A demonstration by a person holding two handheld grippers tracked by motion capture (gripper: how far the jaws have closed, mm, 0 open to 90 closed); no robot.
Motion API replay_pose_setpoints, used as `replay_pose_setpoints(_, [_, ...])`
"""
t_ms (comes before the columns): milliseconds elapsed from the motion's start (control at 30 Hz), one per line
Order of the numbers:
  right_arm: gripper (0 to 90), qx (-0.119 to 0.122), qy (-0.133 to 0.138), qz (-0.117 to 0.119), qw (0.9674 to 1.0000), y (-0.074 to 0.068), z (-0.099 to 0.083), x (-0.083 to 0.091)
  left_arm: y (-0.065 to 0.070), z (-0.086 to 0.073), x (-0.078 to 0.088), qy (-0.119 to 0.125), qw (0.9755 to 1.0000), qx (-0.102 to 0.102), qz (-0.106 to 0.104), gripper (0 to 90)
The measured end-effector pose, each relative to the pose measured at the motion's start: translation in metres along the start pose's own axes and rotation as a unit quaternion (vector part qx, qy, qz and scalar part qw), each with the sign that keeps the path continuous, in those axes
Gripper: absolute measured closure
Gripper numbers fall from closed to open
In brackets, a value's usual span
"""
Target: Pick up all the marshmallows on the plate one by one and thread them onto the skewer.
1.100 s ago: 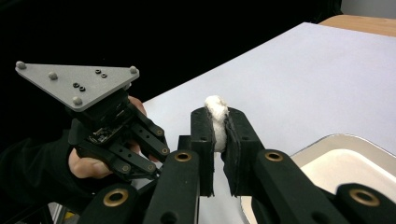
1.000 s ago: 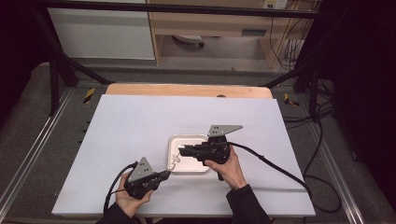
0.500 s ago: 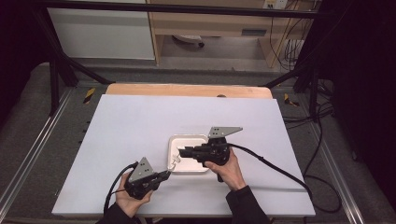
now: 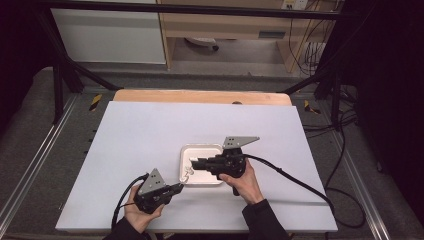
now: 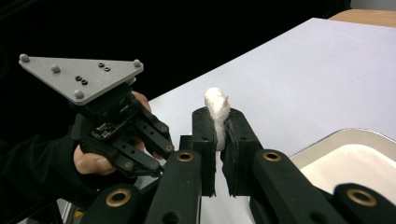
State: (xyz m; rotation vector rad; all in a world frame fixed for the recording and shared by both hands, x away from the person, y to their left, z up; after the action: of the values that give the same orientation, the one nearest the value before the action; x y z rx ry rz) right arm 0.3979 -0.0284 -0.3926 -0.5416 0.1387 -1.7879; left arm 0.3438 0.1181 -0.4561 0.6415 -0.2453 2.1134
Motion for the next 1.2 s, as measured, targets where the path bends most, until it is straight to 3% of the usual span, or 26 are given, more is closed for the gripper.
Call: replay_pose_setpoints(1200, [85.3,-0.004,-0.005,0.006,1.0,0.0007,-0.0062,-0.0042,-0.0008,-0.0006,0.0,-0.007,0.9999,-0.007,0.007,89.1])
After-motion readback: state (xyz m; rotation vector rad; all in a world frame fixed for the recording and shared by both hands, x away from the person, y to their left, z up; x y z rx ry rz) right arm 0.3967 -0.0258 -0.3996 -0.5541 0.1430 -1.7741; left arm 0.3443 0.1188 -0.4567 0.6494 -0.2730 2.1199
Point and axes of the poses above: each handheld gripper's, and its own axes: x roughly backward along the jaws, z roughly out of its top, y roughly to its right, the point moved 7 cm from there along -x, roughly forward along the jaws, and after that the axes turned 1 degree about -z, right-handed, at the moved point
